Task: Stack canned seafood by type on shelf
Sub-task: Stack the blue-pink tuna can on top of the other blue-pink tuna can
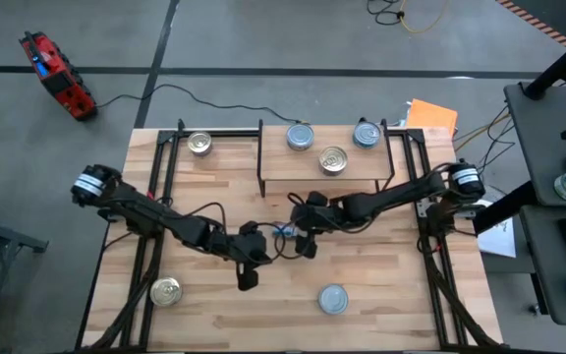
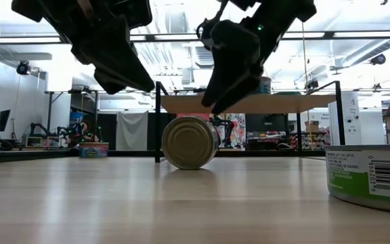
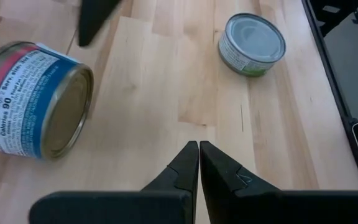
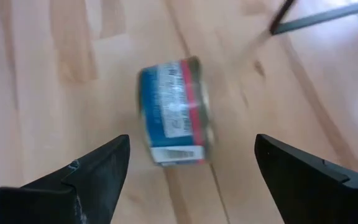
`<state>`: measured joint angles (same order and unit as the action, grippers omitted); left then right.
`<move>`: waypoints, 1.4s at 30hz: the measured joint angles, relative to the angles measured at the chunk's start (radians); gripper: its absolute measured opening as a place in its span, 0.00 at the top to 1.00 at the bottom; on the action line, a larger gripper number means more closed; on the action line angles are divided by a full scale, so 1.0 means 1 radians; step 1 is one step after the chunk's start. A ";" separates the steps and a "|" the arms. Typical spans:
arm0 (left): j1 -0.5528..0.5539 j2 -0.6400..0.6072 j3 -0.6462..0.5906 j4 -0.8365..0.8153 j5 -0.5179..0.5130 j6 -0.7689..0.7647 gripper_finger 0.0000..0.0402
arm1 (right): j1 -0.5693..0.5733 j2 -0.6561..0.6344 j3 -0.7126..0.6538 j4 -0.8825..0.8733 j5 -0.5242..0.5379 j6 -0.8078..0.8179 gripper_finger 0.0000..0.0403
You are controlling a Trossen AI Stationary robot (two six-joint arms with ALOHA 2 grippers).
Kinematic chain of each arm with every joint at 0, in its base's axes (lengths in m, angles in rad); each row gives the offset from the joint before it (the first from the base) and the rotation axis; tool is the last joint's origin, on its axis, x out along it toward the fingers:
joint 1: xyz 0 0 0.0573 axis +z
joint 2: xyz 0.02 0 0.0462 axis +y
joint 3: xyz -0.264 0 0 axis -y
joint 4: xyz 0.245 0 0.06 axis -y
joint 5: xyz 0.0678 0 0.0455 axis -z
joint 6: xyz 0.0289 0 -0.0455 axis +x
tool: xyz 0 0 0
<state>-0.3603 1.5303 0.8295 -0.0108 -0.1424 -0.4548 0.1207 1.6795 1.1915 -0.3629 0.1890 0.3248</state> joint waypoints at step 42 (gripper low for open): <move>-0.008 -0.028 0.001 -0.019 -0.006 0.020 1.00 | 0.123 -0.221 0.128 -0.342 0.064 0.080 0.55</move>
<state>-0.3679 1.5024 0.8303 -0.0299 -0.1482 -0.4351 0.2439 1.4581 1.3193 -0.7046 0.2527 0.4052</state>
